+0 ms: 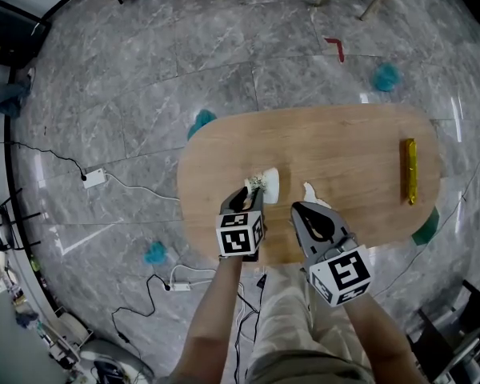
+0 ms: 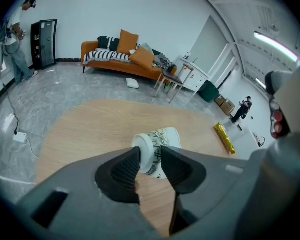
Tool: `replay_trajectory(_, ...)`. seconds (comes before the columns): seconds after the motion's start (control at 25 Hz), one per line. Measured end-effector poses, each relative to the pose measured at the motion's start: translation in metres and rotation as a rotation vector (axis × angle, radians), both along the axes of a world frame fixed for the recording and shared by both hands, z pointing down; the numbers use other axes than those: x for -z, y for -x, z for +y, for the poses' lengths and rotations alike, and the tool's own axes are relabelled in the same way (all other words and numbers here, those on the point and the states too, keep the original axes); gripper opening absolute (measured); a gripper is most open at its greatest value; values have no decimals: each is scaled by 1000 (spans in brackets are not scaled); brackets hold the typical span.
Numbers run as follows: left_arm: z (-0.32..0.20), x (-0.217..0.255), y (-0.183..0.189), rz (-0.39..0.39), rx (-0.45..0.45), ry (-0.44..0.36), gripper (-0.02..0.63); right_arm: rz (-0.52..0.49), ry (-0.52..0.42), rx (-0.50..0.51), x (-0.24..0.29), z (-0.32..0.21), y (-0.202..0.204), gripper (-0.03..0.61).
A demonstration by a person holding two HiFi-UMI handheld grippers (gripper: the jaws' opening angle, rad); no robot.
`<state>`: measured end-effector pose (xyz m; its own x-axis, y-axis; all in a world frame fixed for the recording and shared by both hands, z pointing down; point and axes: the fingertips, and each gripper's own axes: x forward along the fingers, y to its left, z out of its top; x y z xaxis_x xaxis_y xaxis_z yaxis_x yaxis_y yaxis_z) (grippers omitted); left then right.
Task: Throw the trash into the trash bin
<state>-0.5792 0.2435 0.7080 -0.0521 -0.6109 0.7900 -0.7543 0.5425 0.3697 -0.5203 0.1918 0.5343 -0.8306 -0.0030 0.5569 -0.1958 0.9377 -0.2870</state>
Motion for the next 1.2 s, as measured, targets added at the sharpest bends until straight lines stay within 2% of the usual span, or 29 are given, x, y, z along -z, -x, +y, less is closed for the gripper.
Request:
replay_trajectory(0.44, 0, 51, -8, -19, 12, -24, 143, -33, -27, 3, 35, -1, -11, 9)
replay_trajectory(1.2, 22, 143, -25, -61, 93, -71, 140, -66, -63, 66, 92, 18, -38, 9)
